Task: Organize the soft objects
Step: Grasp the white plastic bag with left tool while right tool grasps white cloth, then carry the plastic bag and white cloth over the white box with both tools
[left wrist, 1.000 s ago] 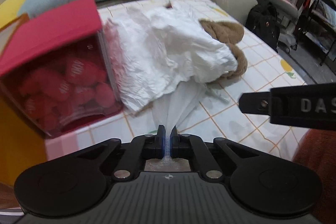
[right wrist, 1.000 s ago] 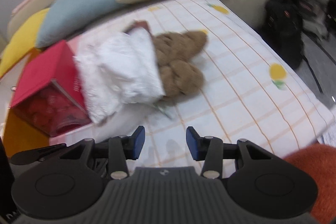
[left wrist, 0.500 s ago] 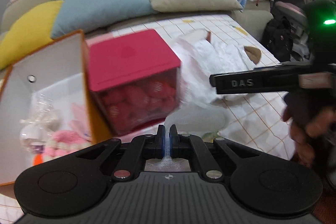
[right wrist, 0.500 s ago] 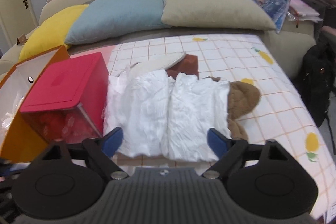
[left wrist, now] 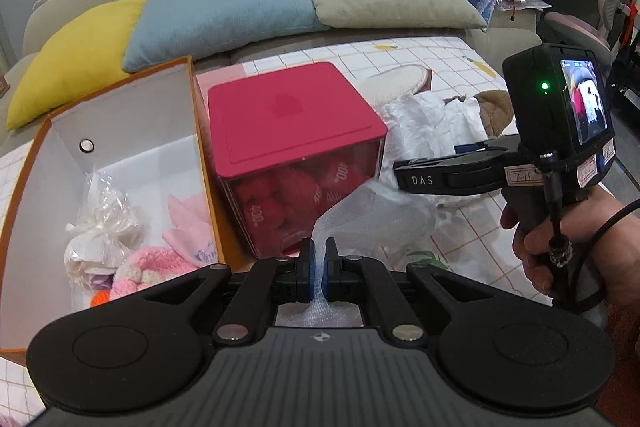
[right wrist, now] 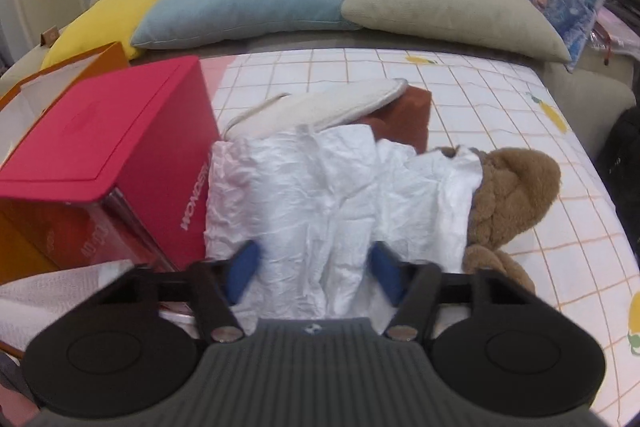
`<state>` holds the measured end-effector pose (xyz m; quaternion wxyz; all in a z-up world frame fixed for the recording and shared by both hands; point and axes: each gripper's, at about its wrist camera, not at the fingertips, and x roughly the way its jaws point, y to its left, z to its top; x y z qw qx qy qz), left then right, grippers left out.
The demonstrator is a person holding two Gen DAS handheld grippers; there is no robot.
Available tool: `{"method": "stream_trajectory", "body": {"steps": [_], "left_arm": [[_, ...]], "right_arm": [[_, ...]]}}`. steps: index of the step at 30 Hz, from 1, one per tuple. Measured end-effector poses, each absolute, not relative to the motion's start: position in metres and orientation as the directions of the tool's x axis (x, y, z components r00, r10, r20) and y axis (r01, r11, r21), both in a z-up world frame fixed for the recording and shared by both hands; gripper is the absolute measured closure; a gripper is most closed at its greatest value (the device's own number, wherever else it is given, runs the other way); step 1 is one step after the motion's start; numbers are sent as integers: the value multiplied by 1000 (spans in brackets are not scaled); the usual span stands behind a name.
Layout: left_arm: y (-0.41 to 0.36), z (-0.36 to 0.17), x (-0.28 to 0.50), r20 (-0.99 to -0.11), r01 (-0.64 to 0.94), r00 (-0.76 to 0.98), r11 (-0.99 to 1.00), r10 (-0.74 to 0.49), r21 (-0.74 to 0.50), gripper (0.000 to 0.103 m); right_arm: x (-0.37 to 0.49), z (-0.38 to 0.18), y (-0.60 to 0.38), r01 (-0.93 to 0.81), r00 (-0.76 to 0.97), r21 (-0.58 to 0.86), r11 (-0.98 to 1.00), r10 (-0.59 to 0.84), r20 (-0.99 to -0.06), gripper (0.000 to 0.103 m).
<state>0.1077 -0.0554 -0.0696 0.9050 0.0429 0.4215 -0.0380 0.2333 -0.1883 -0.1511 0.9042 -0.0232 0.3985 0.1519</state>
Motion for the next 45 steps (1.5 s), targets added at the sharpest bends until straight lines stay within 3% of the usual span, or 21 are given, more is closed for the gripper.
{"method": "stream_trajectory", "body": {"steps": [2, 3, 4, 13, 18, 23, 29, 32, 34, 37, 39, 42, 45], "left_arm": [[-55, -70, 108, -767, 106, 641, 993, -37, 41, 99], [-54, -70, 108, -766, 107, 642, 994, -40, 38, 99], [-53, -70, 107, -764, 106, 644, 994, -42, 35, 99], [-40, -63, 102, -760, 87, 646, 996, -75, -24, 99], [-31, -58, 93, -758, 85, 644, 994, -104, -64, 99], [-25, -56, 84, -756, 80, 644, 993, -119, -88, 99], [-25, -58, 82, -757, 92, 637, 989, -146, -114, 99], [-27, -58, 81, -754, 101, 638, 987, -158, -122, 99], [-29, -59, 81, -755, 108, 635, 986, -164, -123, 99], [-32, -60, 80, -759, 120, 629, 986, -168, -118, 99], [-32, -61, 79, -761, 124, 626, 985, -170, -117, 98], [-32, -61, 78, -761, 124, 627, 986, -167, -115, 98], [-33, -61, 79, -760, 124, 628, 986, -168, -115, 98]], "right_arm": [[227, -149, -186, -307, 660, 29, 951, 235, -713, 72], [224, -147, -185, -301, 675, -3, 953, 211, -707, 90], [222, -145, -187, -292, 685, -23, 956, 192, -703, 94], [184, -93, -212, -248, 679, 142, 958, 277, -680, 96], [151, -70, -208, -262, 657, 132, 956, 277, -701, 96], [131, -82, -215, -257, 515, 365, 895, 446, -732, 96], [137, -122, -212, -127, 431, 186, 974, 223, -874, 96], [140, -130, -219, -85, 411, 162, 983, 182, -893, 94], [143, -133, -215, -86, 405, 114, 990, 140, -903, 81], [142, -132, -210, -89, 416, 46, 995, 80, -906, 73], [137, -123, -209, -88, 456, 18, 996, 56, -888, 59], [127, -103, -205, -102, 550, -30, 994, 31, -835, 55], [122, -94, -197, -148, 606, -23, 989, 72, -792, 43]]}}
